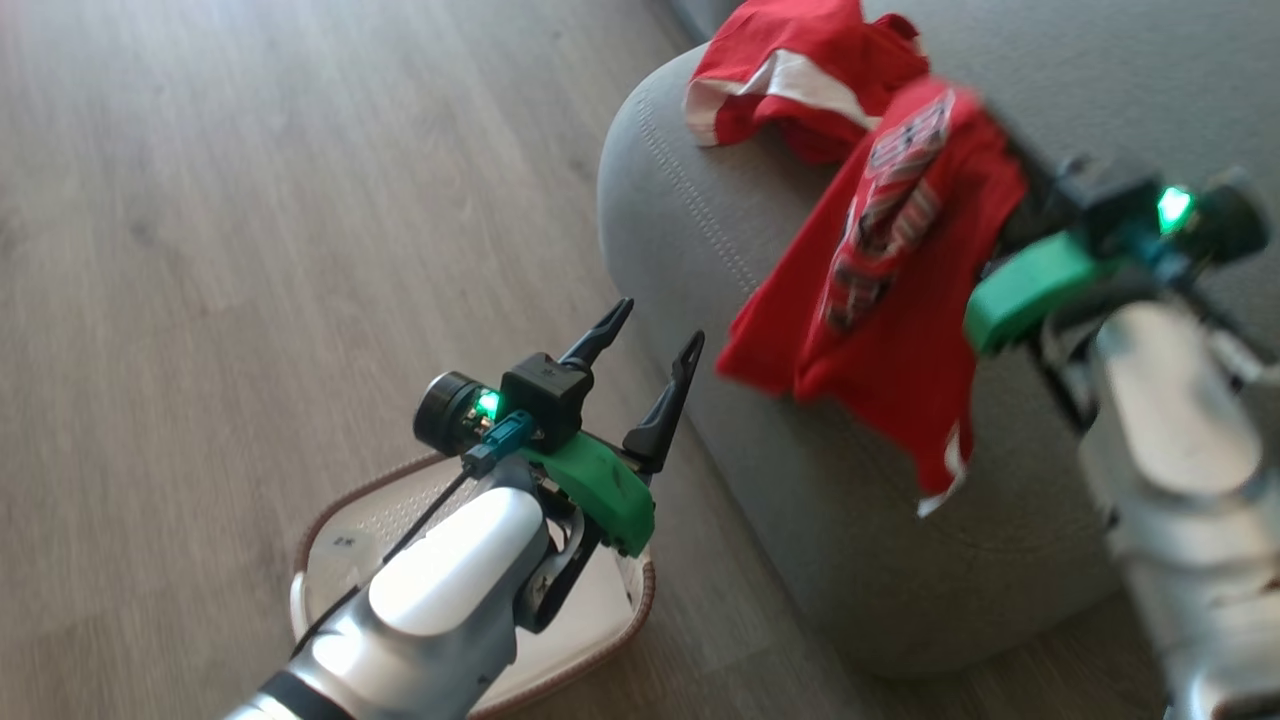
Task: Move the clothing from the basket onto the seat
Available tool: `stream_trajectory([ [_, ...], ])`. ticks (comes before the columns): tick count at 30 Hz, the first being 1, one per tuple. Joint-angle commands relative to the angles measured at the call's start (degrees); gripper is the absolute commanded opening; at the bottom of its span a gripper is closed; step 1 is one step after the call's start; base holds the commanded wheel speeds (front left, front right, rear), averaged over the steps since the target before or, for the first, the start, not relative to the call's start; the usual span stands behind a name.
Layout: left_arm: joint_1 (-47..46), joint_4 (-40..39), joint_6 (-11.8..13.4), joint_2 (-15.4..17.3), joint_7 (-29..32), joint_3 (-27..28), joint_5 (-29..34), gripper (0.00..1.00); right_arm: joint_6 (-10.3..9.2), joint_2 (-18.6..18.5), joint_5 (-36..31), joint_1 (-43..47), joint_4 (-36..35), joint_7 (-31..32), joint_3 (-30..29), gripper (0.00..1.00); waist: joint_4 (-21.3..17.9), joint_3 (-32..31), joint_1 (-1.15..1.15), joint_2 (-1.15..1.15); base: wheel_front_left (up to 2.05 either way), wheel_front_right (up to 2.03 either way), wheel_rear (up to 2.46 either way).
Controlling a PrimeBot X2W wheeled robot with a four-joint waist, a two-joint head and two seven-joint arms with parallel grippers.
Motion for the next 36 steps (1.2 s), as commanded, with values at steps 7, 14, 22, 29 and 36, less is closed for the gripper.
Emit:
stream_trajectory([
  [7,-3.66,-4.68,1.29,2.86,0.31,2.30,0.96,1.00,-0.02,-6.80,-0.47,-20.57,2.75,1.54,1.24,0.00,7.20,7.48,0.00,0.00,0.00,0.00,0.00],
  [14,-5.70,-8.48,2.70,4.76,1.46,2.38,2.23,1.00,-0.02,-13.30,-2.37,-35.67,8.61,3.38,-1.14,0.00,12.22,13.95,0.00,0.00,0.00,0.00,0.00],
  [22,-7.27,-12.76,3.85,5.77,2.34,1.99,3.53,1.00,-0.02,-20.87,-7.15,-45.45,14.64,3.91,-6.60,0.00,17.30,19.05,0.00,0.00,0.00,0.00,0.00],
  [29,-8.35,-15.50,4.36,5.82,3.22,1.05,4.49,1.00,-0.02,-23.75,-13.30,-44.73,19.07,5.13,-16.06,0.00,20.92,23.10,0.00,0.00,0.00,0.00,0.00],
  [36,-8.82,-16.50,4.58,5.83,3.78,0.02,5.17,1.00,-0.02,-21.41,-18.83,-36.60,23.04,5.80,-28.24,0.00,21.79,26.68,0.00,0.00,0.00,0.00,0.00],
])
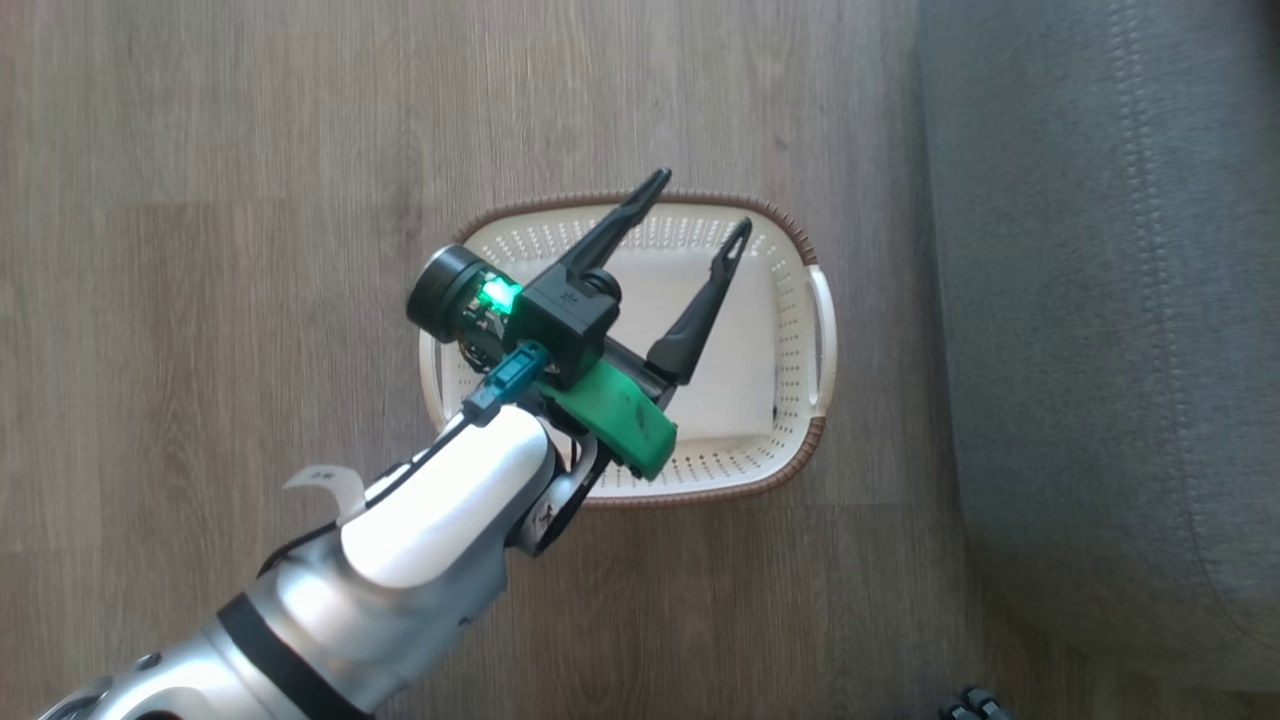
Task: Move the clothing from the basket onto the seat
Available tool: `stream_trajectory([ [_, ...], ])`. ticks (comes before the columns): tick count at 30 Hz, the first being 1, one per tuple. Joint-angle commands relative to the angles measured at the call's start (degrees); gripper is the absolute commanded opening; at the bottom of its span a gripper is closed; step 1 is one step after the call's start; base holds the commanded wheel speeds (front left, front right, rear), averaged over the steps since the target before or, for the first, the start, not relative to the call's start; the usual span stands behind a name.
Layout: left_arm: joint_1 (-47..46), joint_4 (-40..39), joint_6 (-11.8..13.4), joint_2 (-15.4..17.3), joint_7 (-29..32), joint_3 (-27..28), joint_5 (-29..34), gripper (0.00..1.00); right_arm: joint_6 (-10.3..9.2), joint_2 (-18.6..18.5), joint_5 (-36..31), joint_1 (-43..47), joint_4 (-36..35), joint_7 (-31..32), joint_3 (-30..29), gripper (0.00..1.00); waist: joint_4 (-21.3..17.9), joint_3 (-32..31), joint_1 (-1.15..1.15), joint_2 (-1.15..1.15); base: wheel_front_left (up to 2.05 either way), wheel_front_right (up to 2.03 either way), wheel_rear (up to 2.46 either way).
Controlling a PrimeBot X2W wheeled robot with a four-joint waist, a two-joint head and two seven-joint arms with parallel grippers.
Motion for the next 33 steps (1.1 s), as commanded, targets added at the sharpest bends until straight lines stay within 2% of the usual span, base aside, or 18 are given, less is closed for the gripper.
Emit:
stream_trajectory([
  [1,-1.39,-1.84,0.37,1.03,0.15,1.11,0.59,1.00,-0.03,0.08,-0.97,0.69,-1.64,-0.14,-0.96,0.00,0.35,0.90,-0.02,0.00,0.00,0.00,0.00],
  [8,-1.44,-1.99,0.59,1.43,0.10,0.71,0.77,1.00,-0.03,3.86,-7.02,5.38,-0.40,-1.36,-8.75,0.00,-0.09,1.47,-0.02,0.00,0.00,0.00,0.00],
  [9,-1.49,-2.01,0.63,1.48,0.17,0.67,0.78,1.00,-0.03,4.30,-7.61,5.60,-0.11,-1.66,-9.45,0.09,-0.28,1.46,-0.02,0.00,0.00,0.00,0.00],
  [10,-1.54,-2.04,0.68,1.52,0.22,0.66,0.77,1.00,-0.03,4.76,-8.12,5.84,0.22,-2.00,-10.11,0.25,-0.50,1.42,-0.02,0.00,0.00,0.00,0.00],
  [11,-1.57,-2.04,0.74,1.60,0.27,0.65,0.76,1.00,-0.03,5.23,-8.60,6.05,0.55,-2.38,-10.67,0.67,-0.78,1.34,-0.02,0.00,0.00,0.00,0.00],
  [12,-1.58,-2.03,0.78,1.70,0.30,0.65,0.74,1.00,-0.03,5.70,-9.03,6.21,0.82,-2.80,-11.23,0.95,-1.05,1.22,-0.02,0.00,0.00,0.00,0.00],
  [13,-1.56,-1.99,0.82,1.82,0.31,0.66,0.70,1.00,-0.03,6.24,-9.34,6.48,1.08,-3.32,-11.74,1.00,-1.41,1.03,-0.02,0.00,0.00,0.00,0.00],
  [16,-1.33,-1.90,1.01,2.19,0.31,0.78,0.47,1.00,-0.03,7.59,-9.99,7.45,1.79,-4.85,-12.52,1.00,-2.51,0.23,-0.02,0.00,0.00,0.00,0.00],
  [22,-0.15,-1.93,1.63,3.49,0.32,1.41,-0.44,1.00,-0.03,10.35,-9.64,9.48,2.87,-6.32,-10.50,1.00,-5.41,-2.14,-0.02,0.00,0.00,0.00,0.00],
  [28,2.05,-1.97,2.25,4.63,-0.27,2.54,-2.17,1.00,-0.03,13.64,-4.67,14.46,-1.22,-6.42,-5.90,1.00,-8.08,-5.66,-0.02,0.00,0.00,0.00,0.00],
  [33,3.84,-2.02,2.66,5.18,-0.98,3.49,-3.53,1.00,-0.03,14.33,-0.46,18.40,-4.61,-6.43,-1.73,1.00,-9.05,-8.53,-0.02,0.00,0.00,0.00,0.00],
])
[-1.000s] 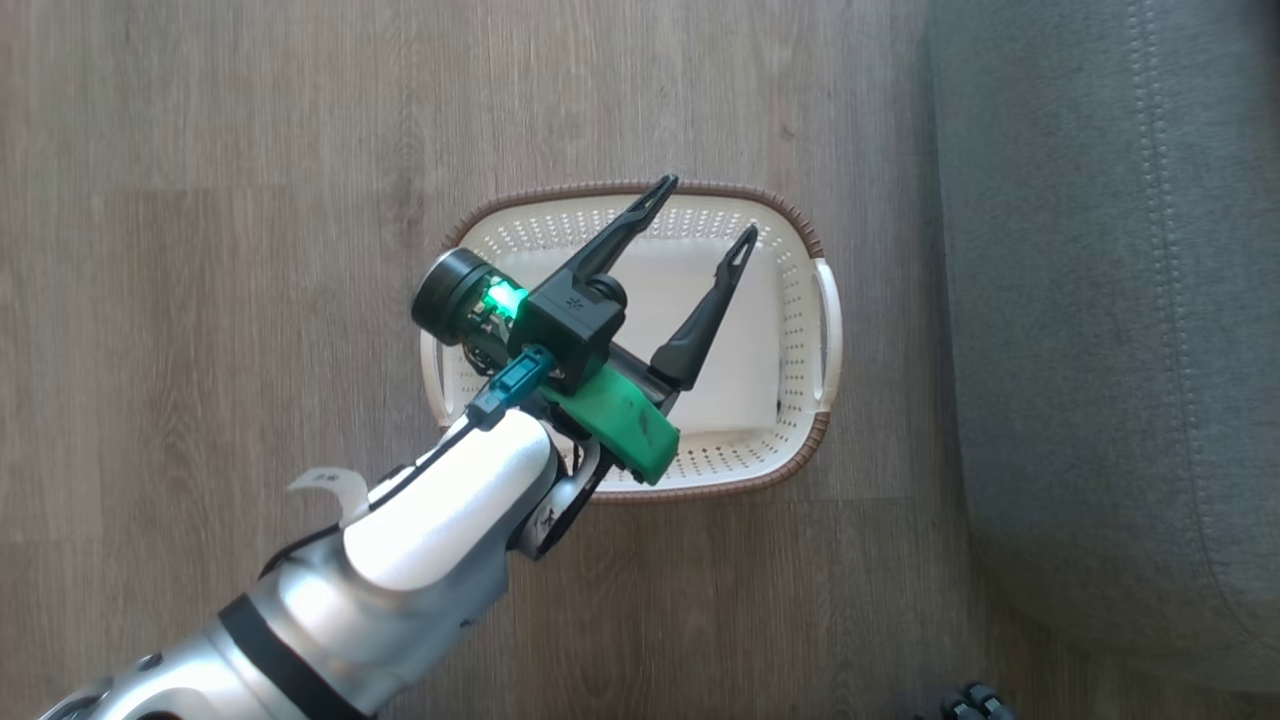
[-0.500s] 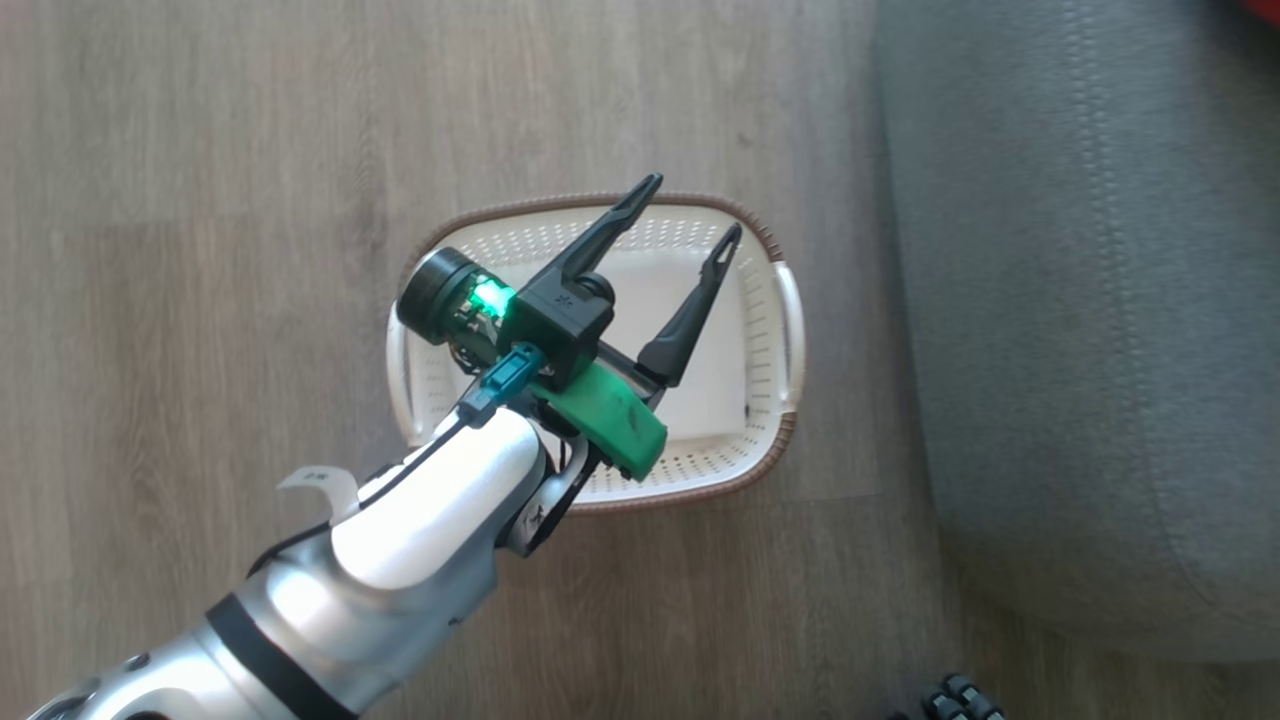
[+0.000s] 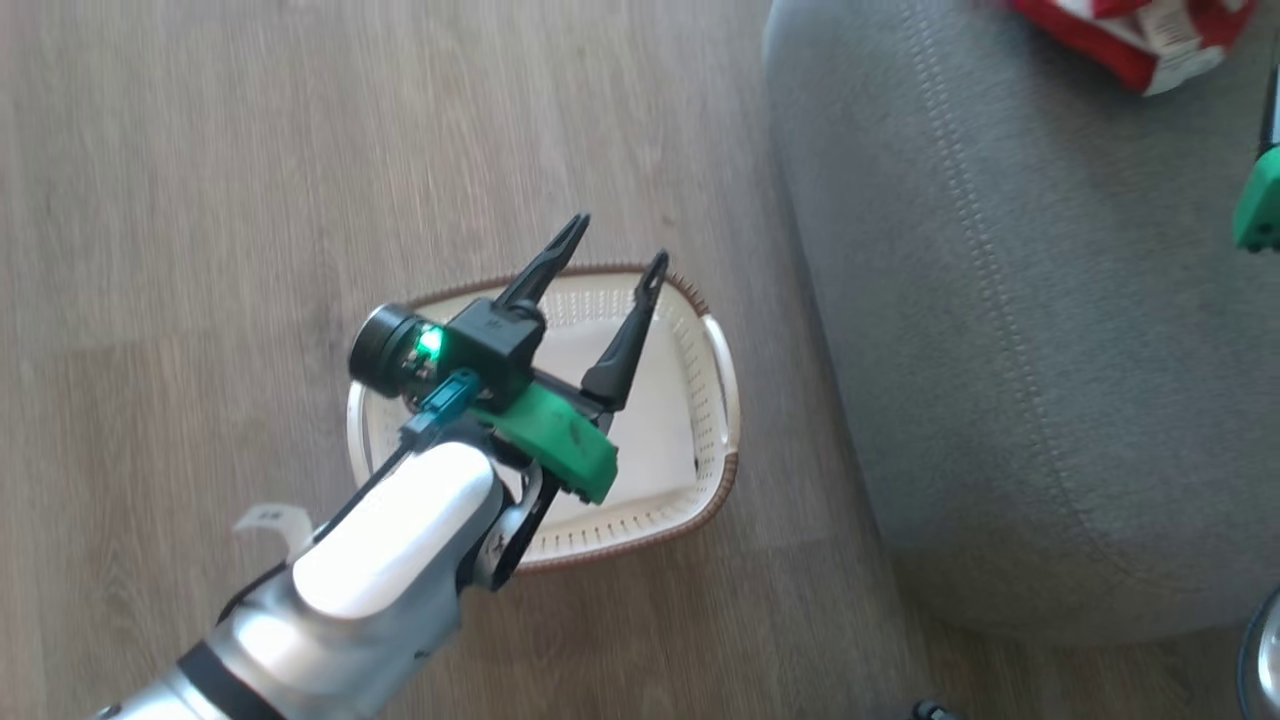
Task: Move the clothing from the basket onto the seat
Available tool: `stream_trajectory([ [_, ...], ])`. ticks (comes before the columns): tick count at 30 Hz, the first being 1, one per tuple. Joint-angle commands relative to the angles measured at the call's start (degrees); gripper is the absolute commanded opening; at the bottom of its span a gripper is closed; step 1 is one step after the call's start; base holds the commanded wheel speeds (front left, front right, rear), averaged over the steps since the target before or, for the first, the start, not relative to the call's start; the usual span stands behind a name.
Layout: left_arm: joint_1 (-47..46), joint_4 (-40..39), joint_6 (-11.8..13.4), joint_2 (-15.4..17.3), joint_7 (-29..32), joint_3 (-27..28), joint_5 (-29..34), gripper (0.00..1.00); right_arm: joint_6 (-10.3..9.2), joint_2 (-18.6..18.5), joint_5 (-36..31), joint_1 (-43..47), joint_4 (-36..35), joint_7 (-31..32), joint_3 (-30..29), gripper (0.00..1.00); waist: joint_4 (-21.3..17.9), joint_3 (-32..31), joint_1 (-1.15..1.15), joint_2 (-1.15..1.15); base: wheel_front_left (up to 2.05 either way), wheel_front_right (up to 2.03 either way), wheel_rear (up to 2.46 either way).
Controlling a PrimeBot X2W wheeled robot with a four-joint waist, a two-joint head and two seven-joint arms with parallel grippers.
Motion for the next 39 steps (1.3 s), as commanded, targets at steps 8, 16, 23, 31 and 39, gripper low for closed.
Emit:
stream_trajectory([
  [8,5.08,-1.51,1.99,2.74,-2.49,6.00,-3.63,1.00,-0.03,0.94,7.53,4.02,-6.07,-0.53,7.70,1.00,-0.43,-7.77,0.00,0.00,0.00,0.00,0.00],
  [16,14.86,-2.22,4.98,5.28,-3.69,12.84,-6.40,1.00,-0.03,4.62,15.24,8.55,-8.00,-0.53,14.82,1.00,2.89,-15.07,0.00,0.00,0.00,0.00,0.00],
  [23,22.66,-4.61,7.13,7.04,-3.78,19.63,-5.84,1.00,-0.03,8.06,19.86,14.26,-11.33,-0.53,19.95,1.00,5.65,-19.27,0.00,0.00,0.00,0.00,0.00],
  [31,31.20,-8.70,8.86,7.21,-3.79,27.51,-3.01,1.00,-0.03,11.64,22.77,24.17,-19.66,-0.53,21.91,1.00,8.17,-22.75,0.00,0.00,0.00,0.00,0.00],
  [39,37.45,-11.14,8.71,7.11,-3.79,31.60,-1.63,1.00,-0.03,12.80,25.11,34.24,-28.24,-0.53,25.20,1.00,9.57,-24.44,0.00,0.00,0.00,0.00,0.00],
])
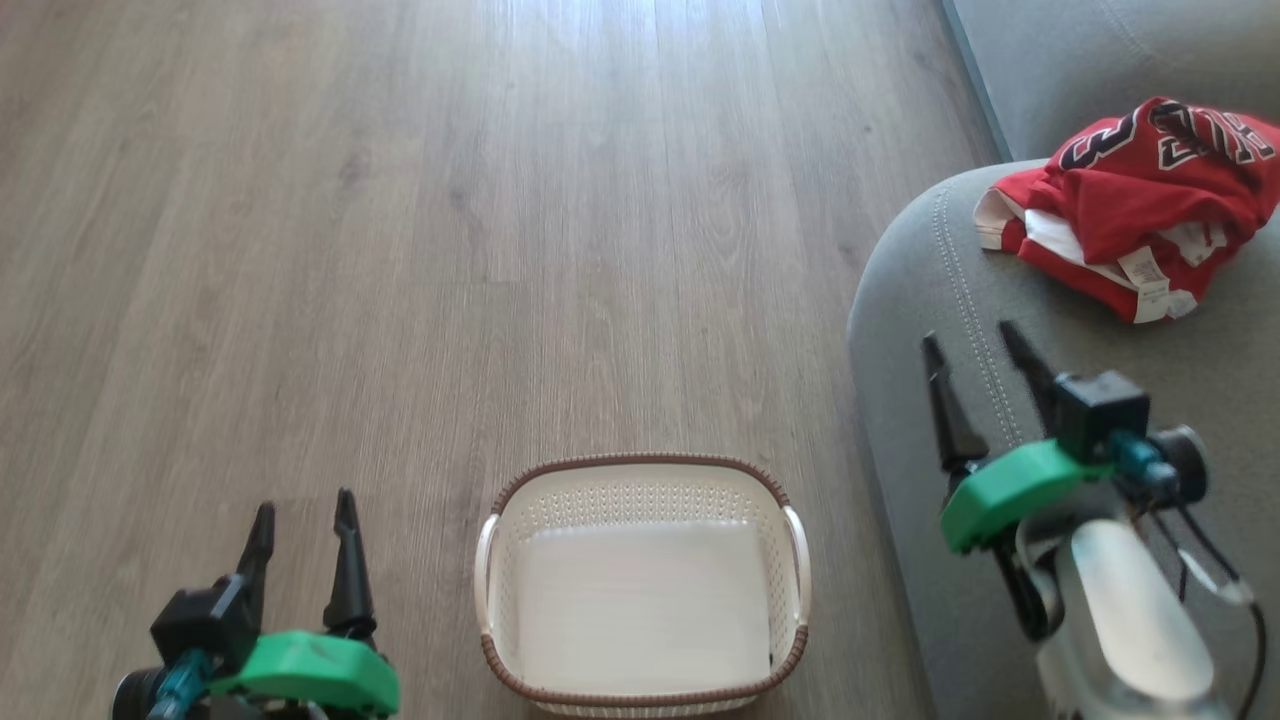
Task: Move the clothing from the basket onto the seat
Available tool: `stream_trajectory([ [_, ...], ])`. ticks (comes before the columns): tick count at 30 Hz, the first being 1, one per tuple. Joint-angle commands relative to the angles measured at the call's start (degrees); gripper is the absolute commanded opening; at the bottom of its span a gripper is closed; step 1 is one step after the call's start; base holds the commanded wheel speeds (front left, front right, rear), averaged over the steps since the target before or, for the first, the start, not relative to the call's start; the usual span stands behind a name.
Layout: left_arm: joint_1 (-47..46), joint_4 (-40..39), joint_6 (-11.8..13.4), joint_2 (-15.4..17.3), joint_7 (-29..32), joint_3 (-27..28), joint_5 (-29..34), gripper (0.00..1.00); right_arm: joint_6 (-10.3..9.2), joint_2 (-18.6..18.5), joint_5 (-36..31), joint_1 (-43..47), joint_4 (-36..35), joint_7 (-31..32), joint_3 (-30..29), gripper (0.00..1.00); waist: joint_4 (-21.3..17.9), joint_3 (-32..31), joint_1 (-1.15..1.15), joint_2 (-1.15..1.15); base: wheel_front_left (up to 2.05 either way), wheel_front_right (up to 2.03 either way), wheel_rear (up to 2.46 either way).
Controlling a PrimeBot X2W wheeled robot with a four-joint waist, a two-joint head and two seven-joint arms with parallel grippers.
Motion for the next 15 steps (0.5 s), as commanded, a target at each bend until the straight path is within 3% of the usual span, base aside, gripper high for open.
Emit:
stream_trajectory([
  [1,-0.72,-2.31,0.22,1.60,-0.71,3.33,1.01,1.00,-0.02,0.69,2.03,0.46,-3.64,-0.53,2.34,1.00,0.32,-0.31,0.00,0.00,0.00,0.00,0.00],
  [15,7.60,-5.41,-0.57,0.05,-0.71,6.51,3.95,1.00,-0.02,0.71,6.79,11.37,-12.43,0.03,2.26,1.00,1.02,-1.56,0.00,0.00,0.00,0.00,0.00],
])
